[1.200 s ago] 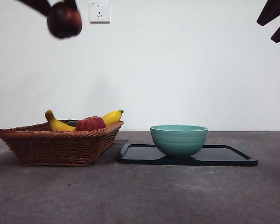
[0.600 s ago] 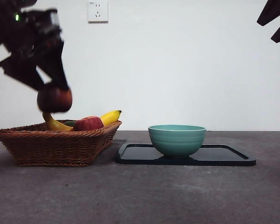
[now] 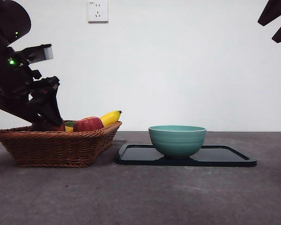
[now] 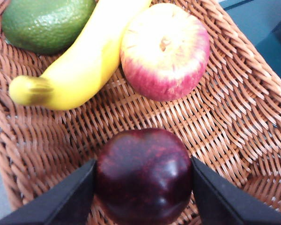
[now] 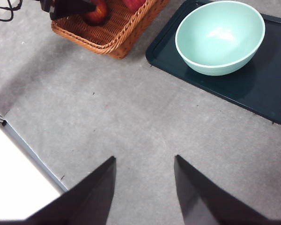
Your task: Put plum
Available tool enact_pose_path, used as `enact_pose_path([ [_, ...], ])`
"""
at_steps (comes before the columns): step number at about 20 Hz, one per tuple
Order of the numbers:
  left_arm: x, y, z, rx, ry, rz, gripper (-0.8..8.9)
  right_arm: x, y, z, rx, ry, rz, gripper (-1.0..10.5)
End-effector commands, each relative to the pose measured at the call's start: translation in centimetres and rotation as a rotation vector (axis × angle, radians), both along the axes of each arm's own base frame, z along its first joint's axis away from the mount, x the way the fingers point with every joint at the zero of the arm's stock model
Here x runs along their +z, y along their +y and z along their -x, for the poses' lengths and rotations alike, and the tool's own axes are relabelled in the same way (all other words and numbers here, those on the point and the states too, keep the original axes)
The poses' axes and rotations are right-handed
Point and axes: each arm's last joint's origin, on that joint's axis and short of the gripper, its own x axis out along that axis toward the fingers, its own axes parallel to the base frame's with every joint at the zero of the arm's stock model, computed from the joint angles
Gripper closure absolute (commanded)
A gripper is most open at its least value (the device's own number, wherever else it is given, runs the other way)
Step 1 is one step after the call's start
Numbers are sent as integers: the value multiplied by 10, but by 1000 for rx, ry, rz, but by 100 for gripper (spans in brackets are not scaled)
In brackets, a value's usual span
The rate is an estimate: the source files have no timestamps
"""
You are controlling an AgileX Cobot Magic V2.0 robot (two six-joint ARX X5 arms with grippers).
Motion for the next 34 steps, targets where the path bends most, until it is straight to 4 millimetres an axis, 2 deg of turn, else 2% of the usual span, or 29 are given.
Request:
enact_pose_path([
  [1,-7,-2,-6,0,10,-2,534,3,1,-1,12,-19,-2,748],
  [7,-15,-3,-7,0,42,-9,528,3,1,-1,11,-18,-2,748],
  [11,-16,-4,-6,-2,53,-10,398,3,1,-1,12,-18,-2,748],
  [18,-9,-4,-6,18,40,12,398,3,1,-1,10,-15,-4,748],
  [22,13,-3,0,29,-20,41,398,3,1,-1,10,-15,-4,748],
  [26,46,-2,20,18,-104,69,401,3,1,-1,9,-16,-3,748],
  [31,92,-3,66,-76,-153,197,408,3,1,-1,9,-17,-4,748],
  [34,111,0,97,-115,-153,257,408,3,1,-1,9,-17,-4,748],
])
